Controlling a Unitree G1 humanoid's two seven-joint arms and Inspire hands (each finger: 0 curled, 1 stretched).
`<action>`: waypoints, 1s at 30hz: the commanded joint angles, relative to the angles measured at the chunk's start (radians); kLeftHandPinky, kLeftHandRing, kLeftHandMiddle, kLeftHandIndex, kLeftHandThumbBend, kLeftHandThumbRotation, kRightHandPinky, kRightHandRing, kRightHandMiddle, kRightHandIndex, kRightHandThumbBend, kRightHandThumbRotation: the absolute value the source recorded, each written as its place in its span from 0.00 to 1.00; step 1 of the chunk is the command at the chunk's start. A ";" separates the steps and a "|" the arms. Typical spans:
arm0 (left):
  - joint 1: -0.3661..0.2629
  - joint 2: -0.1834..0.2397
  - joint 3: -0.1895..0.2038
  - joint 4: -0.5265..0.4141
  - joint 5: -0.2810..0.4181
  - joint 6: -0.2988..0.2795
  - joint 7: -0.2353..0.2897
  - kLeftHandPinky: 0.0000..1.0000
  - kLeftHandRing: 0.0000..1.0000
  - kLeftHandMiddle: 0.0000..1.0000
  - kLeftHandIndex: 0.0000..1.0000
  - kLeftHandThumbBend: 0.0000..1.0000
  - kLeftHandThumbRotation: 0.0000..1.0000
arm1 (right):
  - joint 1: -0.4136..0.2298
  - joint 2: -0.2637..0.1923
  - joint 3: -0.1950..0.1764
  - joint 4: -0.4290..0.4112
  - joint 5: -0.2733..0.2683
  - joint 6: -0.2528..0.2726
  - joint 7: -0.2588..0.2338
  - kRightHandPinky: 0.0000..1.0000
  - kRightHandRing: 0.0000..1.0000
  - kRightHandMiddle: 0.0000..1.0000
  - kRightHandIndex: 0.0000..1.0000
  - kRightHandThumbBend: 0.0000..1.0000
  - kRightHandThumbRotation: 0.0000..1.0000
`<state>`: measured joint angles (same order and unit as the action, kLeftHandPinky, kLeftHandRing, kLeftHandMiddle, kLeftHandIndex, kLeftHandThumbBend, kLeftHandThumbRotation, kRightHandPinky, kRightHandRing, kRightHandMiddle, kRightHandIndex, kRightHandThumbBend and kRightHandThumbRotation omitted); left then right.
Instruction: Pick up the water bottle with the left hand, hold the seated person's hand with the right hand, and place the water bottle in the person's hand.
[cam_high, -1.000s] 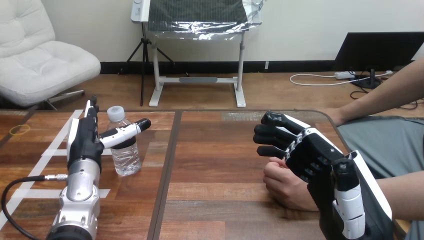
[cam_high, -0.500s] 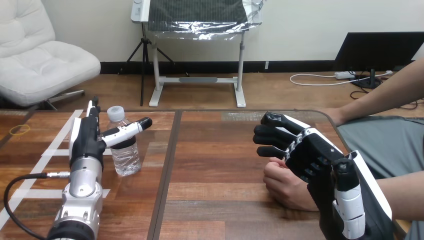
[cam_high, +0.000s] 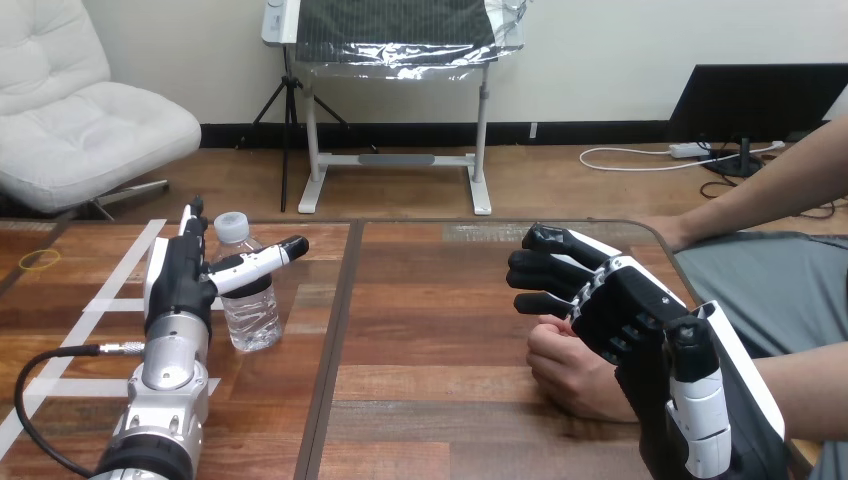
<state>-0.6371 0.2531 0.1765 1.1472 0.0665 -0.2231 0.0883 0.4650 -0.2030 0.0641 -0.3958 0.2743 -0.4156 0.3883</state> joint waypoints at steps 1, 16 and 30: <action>-0.089 -0.008 -0.009 0.008 -0.010 0.007 -0.004 0.96 1.00 1.00 1.00 1.00 0.20 | -0.051 -0.004 -0.010 -0.054 0.005 0.005 -0.004 0.76 0.79 0.79 0.81 0.75 1.00; -0.096 -0.015 -0.017 0.020 -0.013 0.028 -0.008 0.94 1.00 1.00 1.00 1.00 0.20 | -0.050 -0.007 -0.013 -0.053 0.013 0.000 0.003 0.75 0.79 0.79 0.81 0.76 1.00; -0.096 -0.018 -0.030 0.024 -0.008 0.032 -0.002 0.88 0.98 1.00 1.00 1.00 0.19 | -0.046 -0.006 -0.014 -0.056 0.016 0.002 0.001 0.76 0.80 0.80 0.81 0.77 1.00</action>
<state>-0.6437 0.2414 0.1641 1.1731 0.0518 -0.1939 0.0853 0.4650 -0.2031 0.0626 -0.3958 0.2766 -0.4137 0.3891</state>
